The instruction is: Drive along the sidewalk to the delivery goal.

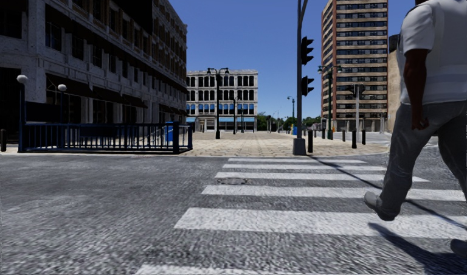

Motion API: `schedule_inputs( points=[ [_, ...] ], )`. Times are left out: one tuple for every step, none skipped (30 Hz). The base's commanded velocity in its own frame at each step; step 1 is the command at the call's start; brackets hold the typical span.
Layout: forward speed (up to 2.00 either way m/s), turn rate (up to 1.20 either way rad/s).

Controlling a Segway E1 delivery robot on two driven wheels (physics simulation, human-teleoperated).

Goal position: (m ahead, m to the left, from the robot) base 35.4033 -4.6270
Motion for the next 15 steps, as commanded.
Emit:
schedule_inputs(
  points=[
    [2.00, 0.00],
    [2.00, 0.00],
    [2.00, 0.00],
    [2.00, -0.10],
    [2.00, -0.16],
    [2.00, -0.16],
    [2.00, -0.18],
    [2.00, -0.19],
    [2.00, -0.21],
    [2.00, -0.21],
    [2.00, -0.22],
    [2.00, -0.24],
    [2.00, -0.26],
    [2.00, -0.29],
    [2.00, -0.29]
  ],
)
